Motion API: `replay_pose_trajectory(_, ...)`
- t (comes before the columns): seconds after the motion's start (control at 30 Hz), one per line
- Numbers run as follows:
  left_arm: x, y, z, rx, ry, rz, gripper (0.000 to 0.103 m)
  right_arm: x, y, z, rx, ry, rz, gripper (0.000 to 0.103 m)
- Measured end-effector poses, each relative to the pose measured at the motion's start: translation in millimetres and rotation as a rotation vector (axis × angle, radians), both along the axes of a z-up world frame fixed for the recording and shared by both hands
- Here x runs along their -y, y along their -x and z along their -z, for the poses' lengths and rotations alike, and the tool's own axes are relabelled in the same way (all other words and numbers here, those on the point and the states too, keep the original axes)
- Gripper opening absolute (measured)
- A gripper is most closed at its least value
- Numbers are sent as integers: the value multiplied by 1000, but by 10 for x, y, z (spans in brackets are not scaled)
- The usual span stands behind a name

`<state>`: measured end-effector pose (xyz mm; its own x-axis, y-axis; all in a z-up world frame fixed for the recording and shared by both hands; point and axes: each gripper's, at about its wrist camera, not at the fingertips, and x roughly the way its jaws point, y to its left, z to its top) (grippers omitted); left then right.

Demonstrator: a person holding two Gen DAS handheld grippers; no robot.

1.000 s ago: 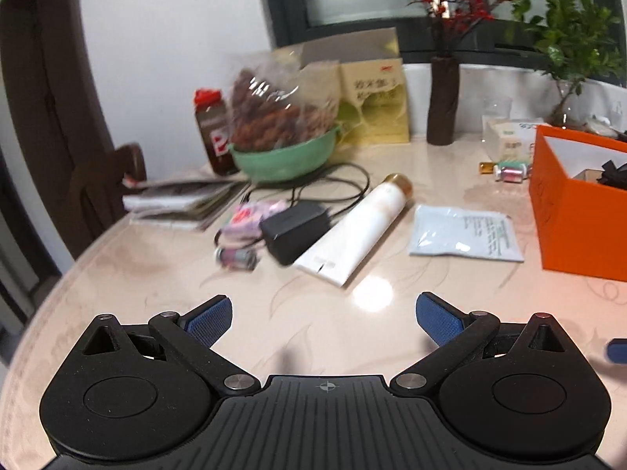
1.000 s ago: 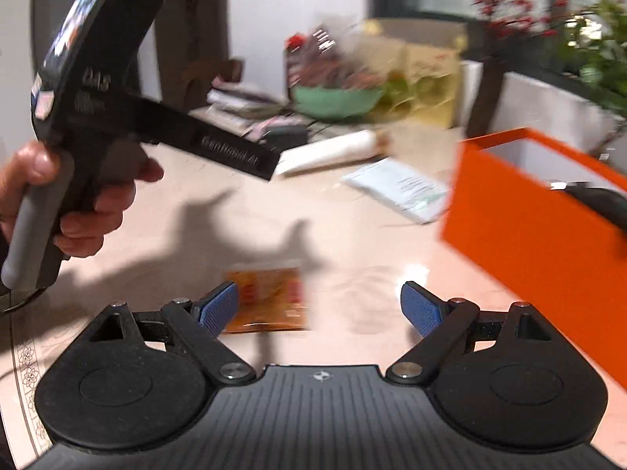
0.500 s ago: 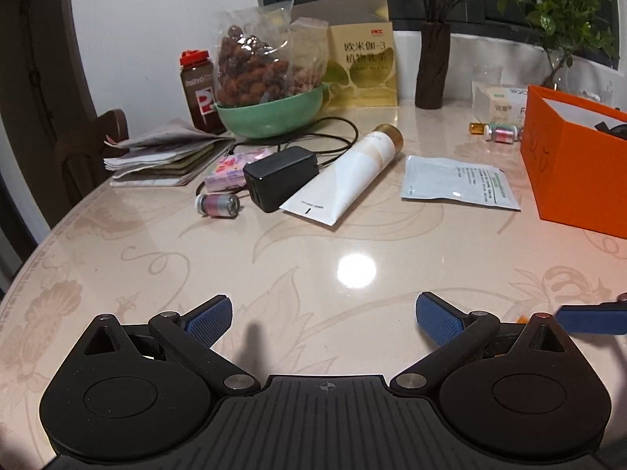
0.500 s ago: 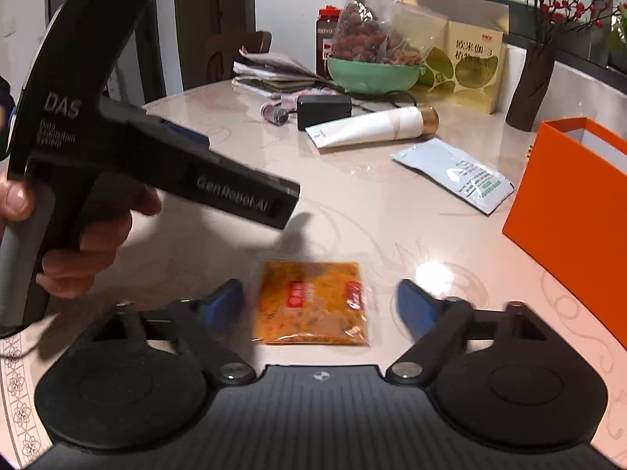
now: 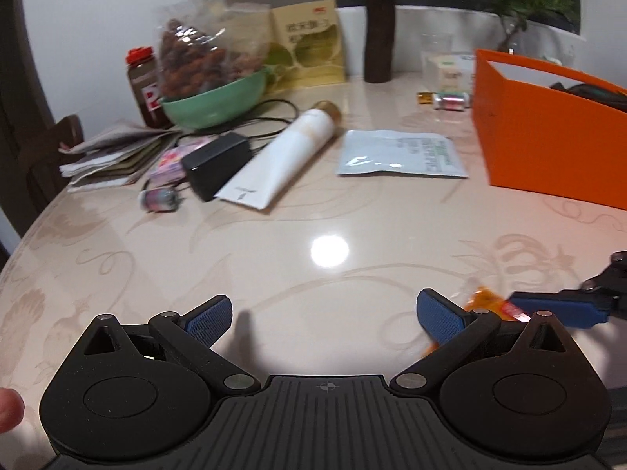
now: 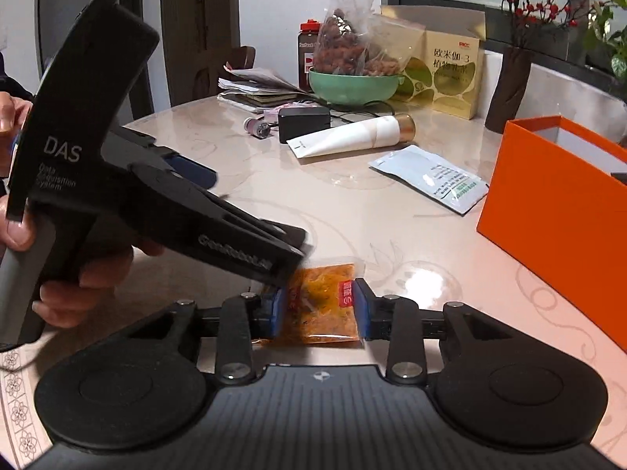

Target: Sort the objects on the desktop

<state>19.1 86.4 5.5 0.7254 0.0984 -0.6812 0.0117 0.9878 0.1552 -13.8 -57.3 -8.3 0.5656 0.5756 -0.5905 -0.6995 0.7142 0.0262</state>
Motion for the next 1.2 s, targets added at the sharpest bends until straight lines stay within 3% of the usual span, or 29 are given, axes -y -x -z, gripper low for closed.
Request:
replay_pose_trajectory(0.1,65,23,2,13,-28,18,103,16,19,-4,-2,-2,-12,39)
replay_pose_trajectory(0.2,41,30,-19,-20,39,50,102,41,38,-7,-5,-4,-36,39)
replay_pose_trajectory(0.27,68,62,-19,-4,4,100,103,60,37,-6,-8,-6,-50,40)
replay_pose_trajectory(0.43,-66,77,11,-35,48,192,102,66,83,-7,-12,-1,-116,51)
replay_pose_trajectory(0.5,-51,103,5,-36,33,201,102,76,69,-3,-28,-5,-138,71)
replay_pose_trajectory(0.53,-31,128,-1,-26,2,209,102,72,71,8,-40,5,-152,93)
replay_pose_trajectory(0.57,-31,145,-10,-18,-20,207,102,71,71,11,-48,8,-159,96)
replay_pose_trajectory(0.67,-75,161,-11,-6,-38,198,102,49,94,13,-47,23,-173,97)
replay_pose_trajectory(0.8,43,324,16,54,-78,271,101,20,132,14,-38,45,-177,97)
replay_pose_trajectory(0.87,120,354,-3,55,-76,308,93,23,134,14,-39,44,-178,98)
replay_pose_trajectory(0.93,109,336,-34,17,-25,347,87,22,139,13,-39,45,-178,98)
replay_pose_trajectory(1.1,-61,230,-28,-88,165,387,92,39,154,13,-40,49,-184,97)
replay_pose_trajectory(1.2,-62,252,-42,-97,202,427,93,58,164,7,-36,55,-183,96)
